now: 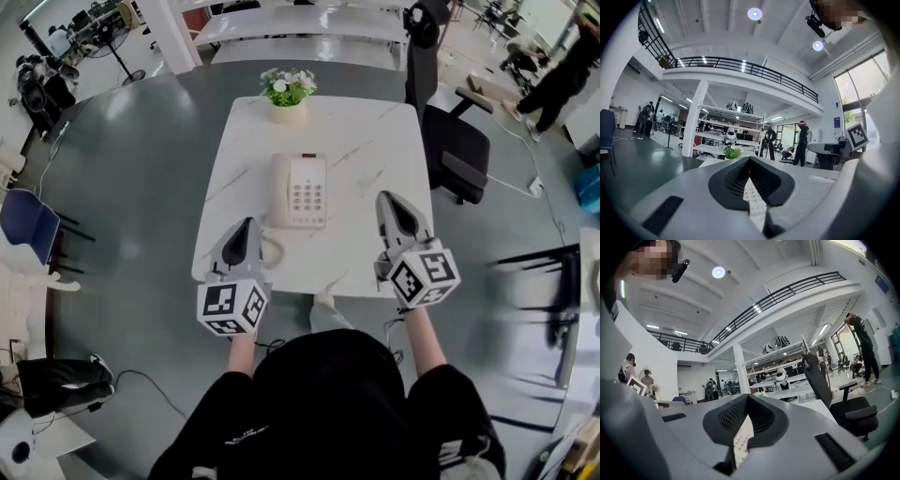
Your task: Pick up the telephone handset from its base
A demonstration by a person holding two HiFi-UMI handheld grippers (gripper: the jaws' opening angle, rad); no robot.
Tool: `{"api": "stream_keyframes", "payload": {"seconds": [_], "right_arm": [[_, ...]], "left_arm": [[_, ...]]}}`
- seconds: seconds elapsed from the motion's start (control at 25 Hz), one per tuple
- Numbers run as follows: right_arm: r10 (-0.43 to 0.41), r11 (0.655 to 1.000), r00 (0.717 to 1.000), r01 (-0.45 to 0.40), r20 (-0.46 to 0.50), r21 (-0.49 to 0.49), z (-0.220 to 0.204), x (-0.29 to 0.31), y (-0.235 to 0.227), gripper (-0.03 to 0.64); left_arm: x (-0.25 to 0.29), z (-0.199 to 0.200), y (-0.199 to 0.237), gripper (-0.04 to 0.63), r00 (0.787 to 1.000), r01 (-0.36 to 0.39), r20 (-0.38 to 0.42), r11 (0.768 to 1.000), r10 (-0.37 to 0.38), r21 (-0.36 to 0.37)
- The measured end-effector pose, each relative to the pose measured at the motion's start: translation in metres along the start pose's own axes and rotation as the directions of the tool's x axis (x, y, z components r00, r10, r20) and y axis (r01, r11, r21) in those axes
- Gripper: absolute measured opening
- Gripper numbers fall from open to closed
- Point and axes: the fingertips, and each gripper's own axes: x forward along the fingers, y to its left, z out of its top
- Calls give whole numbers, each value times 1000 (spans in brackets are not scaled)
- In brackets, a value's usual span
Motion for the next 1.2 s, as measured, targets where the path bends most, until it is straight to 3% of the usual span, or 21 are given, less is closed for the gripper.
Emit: {"api": "stream_keyframes", "payload": {"seconds": [0.24, 0.68, 1.04, 1.2], "right_arm": [[18, 1000, 1000, -18, -14, 3, 1, 36, -22, -9], [66, 997, 995, -64, -76, 34, -27, 87, -40, -9], [59, 995, 983, -44, -172, 91, -62, 106, -44, -9], [52, 994, 978, -32, -204, 103, -81, 117, -46, -9]], "left_arm": [[40, 2, 6, -1, 1000, 1, -6, 1000, -1, -15], [92, -32, 25, 0, 989, -26, -150, 997, 15, -75], [126, -69, 34, 0, 942, -21, -337, 997, -6, -76], [146, -86, 41, 1, 925, -27, -381, 998, 2, -60]]}}
